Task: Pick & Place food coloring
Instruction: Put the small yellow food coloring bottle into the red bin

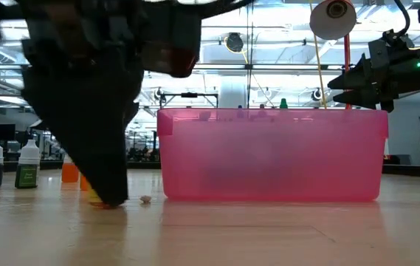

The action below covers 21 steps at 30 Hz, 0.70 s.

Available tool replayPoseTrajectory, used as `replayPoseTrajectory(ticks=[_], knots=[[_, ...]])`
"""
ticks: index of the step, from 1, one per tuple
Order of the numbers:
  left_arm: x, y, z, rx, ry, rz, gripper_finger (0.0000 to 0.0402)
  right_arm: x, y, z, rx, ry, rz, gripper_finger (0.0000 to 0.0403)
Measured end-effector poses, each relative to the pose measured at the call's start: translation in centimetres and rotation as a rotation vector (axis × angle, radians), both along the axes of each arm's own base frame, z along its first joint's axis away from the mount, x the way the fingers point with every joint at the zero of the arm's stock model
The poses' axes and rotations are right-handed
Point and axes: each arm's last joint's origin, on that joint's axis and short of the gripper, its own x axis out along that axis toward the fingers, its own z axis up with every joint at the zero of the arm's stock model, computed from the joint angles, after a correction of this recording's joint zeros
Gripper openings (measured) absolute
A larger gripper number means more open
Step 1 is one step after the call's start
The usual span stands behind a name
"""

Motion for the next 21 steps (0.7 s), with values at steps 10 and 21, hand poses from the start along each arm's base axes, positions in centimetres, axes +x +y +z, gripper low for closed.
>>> replayPoseTrajectory(ticks=[10, 21], knots=[[1.1, -1.4, 7.4, 0.146, -0.041, -0.109, 0.0064, 0.0, 0.0, -0.1, 0.017, -0.001, -0.001, 0.0279], [4.7, 3.9, 11.5, 0.250, -0.120, -0.167, 0.0064, 0.0, 0.0, -0.1, 0.017, 0.000, -0.002, 0.0279]])
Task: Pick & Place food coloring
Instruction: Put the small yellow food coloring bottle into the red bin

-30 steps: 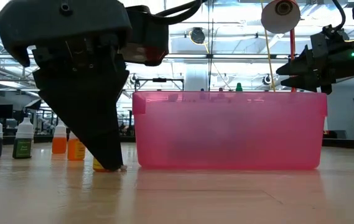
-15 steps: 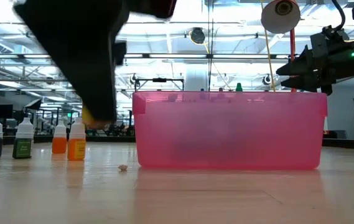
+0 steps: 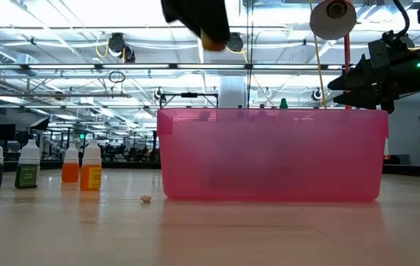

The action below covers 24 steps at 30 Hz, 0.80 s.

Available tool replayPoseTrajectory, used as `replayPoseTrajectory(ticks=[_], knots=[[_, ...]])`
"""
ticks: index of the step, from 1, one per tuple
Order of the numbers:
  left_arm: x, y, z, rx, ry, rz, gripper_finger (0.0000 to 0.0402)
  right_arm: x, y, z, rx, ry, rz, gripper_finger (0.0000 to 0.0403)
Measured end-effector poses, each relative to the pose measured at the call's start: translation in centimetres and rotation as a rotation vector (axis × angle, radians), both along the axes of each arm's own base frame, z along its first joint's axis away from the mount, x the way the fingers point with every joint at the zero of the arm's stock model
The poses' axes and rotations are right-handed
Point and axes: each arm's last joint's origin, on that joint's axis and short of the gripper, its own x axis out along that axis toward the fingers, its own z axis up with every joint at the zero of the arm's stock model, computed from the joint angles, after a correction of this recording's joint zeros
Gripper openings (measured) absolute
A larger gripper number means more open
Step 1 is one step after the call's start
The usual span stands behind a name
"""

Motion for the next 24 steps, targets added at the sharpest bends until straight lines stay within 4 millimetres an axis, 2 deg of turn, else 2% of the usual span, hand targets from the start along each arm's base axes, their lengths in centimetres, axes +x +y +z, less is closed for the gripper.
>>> replayPoseTrajectory(ticks=[3, 6, 12, 24], knots=[[0.4, 1.7, -1.2, -0.007, 0.040, 0.034, 0.0064, 0.0, 0.0, 0.0, 0.000, 0.000, 0.000, 0.0279], [0.7, 2.6, -2.6, -0.044, 0.056, 0.042, 0.0064, 0.0, 0.0, 0.0, -0.001, 0.004, 0.000, 0.0279], [1.1, 2.4, -5.3, -0.133, 0.004, -0.007, 0.0064, 0.0, 0.0, -0.1, -0.001, 0.008, 0.000, 0.0279], [0.0, 2.7, -9.2, -0.177, 0.029, 0.081, 0.0064, 0.0, 0.0, -0.1, -0.001, 0.008, 0.000, 0.0279]])
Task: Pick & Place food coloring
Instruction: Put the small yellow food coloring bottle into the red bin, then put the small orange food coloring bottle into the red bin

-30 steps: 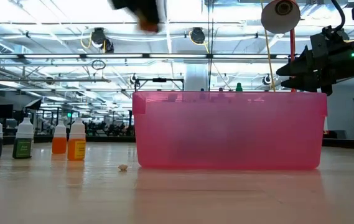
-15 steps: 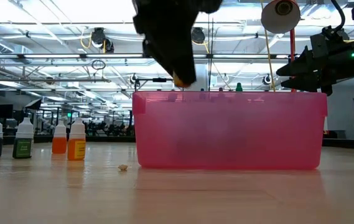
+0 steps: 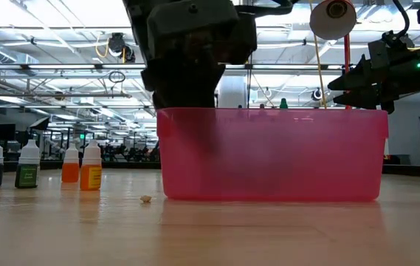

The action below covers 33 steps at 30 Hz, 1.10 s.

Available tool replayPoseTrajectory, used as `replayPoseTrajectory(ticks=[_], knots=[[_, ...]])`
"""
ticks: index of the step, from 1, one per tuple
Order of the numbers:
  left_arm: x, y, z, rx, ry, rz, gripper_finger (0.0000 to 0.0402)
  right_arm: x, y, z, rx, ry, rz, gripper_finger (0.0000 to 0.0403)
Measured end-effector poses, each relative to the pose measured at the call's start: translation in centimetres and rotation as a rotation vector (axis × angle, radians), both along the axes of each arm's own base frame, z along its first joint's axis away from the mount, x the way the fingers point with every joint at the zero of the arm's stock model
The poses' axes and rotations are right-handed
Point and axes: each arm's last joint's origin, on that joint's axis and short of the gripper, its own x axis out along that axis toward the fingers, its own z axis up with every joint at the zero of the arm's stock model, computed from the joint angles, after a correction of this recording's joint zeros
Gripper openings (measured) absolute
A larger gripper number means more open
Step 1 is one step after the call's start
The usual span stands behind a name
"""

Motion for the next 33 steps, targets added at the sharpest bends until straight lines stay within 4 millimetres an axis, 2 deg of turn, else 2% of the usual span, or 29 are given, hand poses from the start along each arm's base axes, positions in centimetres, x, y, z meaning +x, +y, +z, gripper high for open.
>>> replayPoseTrajectory(ticks=[5, 16, 18, 25, 33], knots=[[0.0, 0.0, -1.0, -0.035, -0.034, -0.008, 0.0064, 0.0, 0.0, 0.0, 0.000, 0.000, 0.000, 0.0279], [0.0, -0.1, -1.3, -0.062, -0.037, 0.015, 0.0064, 0.0, 0.0, 0.0, 0.000, 0.001, 0.000, 0.0279], [0.1, -0.2, -1.6, -0.082, -0.039, 0.013, 0.0078, 0.0, 0.0, 0.0, 0.000, 0.001, 0.000, 0.0279], [0.2, -0.3, -1.5, -0.122, -0.051, -0.011, 0.0164, 0.0, 0.0, 0.0, 0.000, 0.002, 0.000, 0.0279], [1.0, -0.7, 0.3, -0.110, -0.104, -0.087, 0.0196, 0.0, 0.0, 0.0, 0.000, 0.005, 0.000, 0.0279]])
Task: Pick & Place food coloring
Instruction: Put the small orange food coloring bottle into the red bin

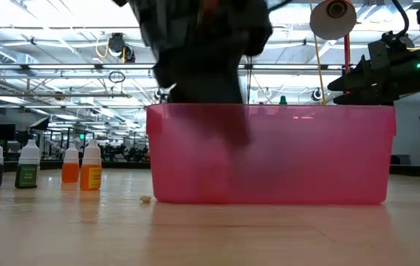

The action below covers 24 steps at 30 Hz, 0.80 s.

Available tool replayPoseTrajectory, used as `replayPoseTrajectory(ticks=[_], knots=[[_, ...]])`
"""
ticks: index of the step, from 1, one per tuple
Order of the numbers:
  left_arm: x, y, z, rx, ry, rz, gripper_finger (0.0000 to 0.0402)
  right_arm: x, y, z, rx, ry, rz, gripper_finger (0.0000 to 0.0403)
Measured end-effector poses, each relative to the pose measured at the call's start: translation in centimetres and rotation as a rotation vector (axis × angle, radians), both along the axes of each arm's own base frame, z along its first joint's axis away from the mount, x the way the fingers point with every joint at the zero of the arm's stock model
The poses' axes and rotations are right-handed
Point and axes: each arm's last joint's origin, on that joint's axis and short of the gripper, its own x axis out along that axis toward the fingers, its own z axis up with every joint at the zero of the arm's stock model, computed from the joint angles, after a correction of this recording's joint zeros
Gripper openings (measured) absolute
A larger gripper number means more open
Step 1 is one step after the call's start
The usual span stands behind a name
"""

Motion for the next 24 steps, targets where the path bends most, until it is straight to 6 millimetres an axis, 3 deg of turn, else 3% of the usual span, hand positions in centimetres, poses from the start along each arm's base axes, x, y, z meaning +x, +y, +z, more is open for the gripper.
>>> replayPoseTrajectory(ticks=[6, 12, 19, 24], knots=[[0.5, -0.2, 2.6, 0.036, 0.011, -0.050, 0.0197, 0.0, 0.0, 0.0, 0.000, 0.000, 0.000, 0.0279], [-0.7, 0.0, 5.5, 0.073, 0.197, 0.002, 0.0183, 0.0, 0.0, 0.0, 0.000, 0.000, 0.000, 0.0279], [-3.9, -1.9, 5.6, 0.183, 0.392, -0.033, 0.0160, 0.0, 0.0, 0.0, 0.002, 0.002, 0.022, 0.0279], [-4.9, -2.9, 5.6, 0.268, 0.399, 0.045, 0.0145, 0.1, 0.1, 0.0, 0.000, 0.006, 0.054, 0.0279]])
